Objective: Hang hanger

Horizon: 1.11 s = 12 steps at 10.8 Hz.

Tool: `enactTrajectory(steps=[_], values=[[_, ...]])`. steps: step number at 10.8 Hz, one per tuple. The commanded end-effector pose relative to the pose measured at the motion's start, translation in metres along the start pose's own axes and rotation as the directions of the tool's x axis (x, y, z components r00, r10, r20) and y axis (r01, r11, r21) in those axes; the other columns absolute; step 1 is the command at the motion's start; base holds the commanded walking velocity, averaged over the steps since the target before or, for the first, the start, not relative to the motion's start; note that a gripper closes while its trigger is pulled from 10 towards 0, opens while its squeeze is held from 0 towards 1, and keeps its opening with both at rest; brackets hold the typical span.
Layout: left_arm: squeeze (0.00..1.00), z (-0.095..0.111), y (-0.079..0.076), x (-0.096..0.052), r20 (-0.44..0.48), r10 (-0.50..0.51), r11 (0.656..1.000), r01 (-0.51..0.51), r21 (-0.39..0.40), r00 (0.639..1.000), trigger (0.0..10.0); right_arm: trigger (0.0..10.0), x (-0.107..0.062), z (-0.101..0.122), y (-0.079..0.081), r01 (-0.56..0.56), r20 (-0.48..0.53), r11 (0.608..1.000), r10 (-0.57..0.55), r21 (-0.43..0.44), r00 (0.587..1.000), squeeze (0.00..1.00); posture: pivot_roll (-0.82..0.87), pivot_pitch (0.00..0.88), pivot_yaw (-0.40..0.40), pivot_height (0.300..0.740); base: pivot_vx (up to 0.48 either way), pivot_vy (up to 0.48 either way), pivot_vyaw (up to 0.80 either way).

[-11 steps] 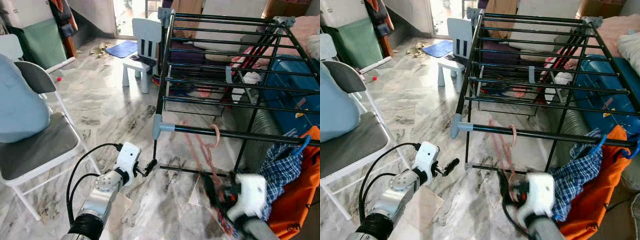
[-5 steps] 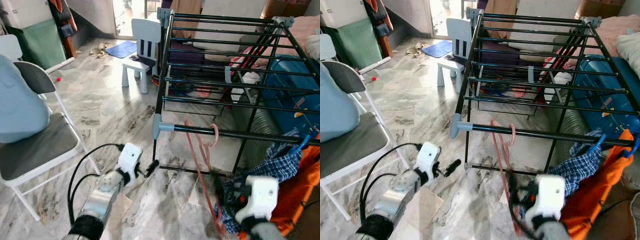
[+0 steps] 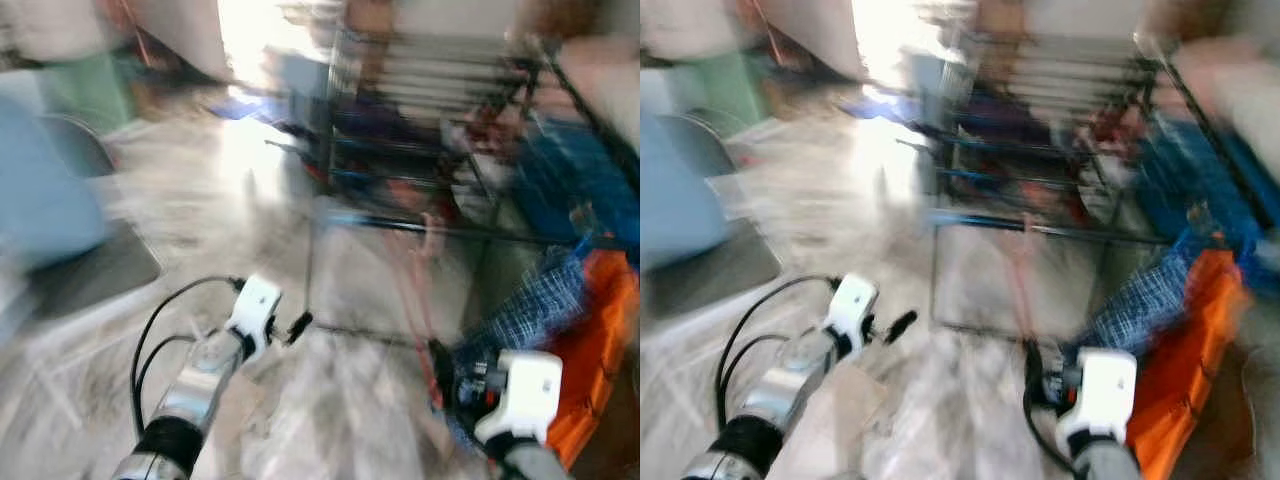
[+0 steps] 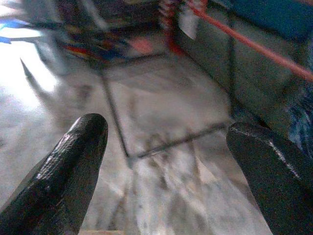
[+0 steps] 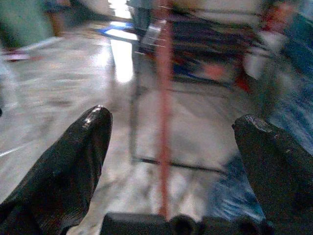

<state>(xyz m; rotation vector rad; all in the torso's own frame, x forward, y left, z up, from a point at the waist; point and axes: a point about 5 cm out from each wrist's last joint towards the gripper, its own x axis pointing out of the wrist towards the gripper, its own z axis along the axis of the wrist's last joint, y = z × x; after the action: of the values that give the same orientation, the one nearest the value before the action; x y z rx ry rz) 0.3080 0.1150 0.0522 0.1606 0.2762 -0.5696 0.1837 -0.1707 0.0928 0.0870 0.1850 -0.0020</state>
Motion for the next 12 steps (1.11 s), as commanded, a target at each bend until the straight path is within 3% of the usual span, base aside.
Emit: enactTrajectory(steps=[1, 6, 8, 10, 12], values=[[0.0, -0.009, -0.003, -0.002, -0.037, -0.003, 1.0, 0.002, -0.006, 0.999, 10.0, 10.0, 0.0, 0.0, -0.003, 0.012, -0.002, 1.0, -0.012, 0.001, 1.0, 0.0, 0.03, 0.0, -0.045, 0.74, -0.304, 0.0, 0.0], [0.0, -0.007, -0.004, 0.002, -0.028, 0.011, 1.0, -0.011, 0.001, 1.0, 10.0, 10.0, 0.013, 0.007, -0.005, 0.016, 0.028, 1.0, -0.015, -0.008, 0.999, 0.0, 0.04, 0.0, -0.044, 0.74, -0.284, 0.0, 0.0], [0.0, 0.001, -0.003, 0.005, 0.016, 0.03, 0.999, -0.03, 0.016, 0.999, 10.0, 10.0, 0.015, 0.009, -0.014, 0.077, 0.061, 0.996, -0.075, -0.036, 0.995, 0.0, 0.05, 0.0, -0.037, 0.74, 0.0, 0.0, 0.0], [0.0, 0.007, -0.003, 0.008, 0.02, 0.01, 1.0, -0.01, 0.002, 1.0, 10.0, 10.0, 0.002, 0.0, -0.026, 0.196, 0.057, 0.981, -0.196, 0.003, 0.979, 0.0, 0.02, 0.0, 0.026, 0.74, 0.0, 0.0, 0.0], [0.0, 0.011, -0.015, 0.018, 0.014, -0.071, 0.996, 0.07, 0.063, 0.997, 10.0, 10.0, -0.009, -0.017, -0.031, 0.277, 0.025, 0.96, -0.278, 0.032, 0.96, 0.0, -0.01, 0.0, 0.087, 0.74, 0.0, 0.0, 0.0]])
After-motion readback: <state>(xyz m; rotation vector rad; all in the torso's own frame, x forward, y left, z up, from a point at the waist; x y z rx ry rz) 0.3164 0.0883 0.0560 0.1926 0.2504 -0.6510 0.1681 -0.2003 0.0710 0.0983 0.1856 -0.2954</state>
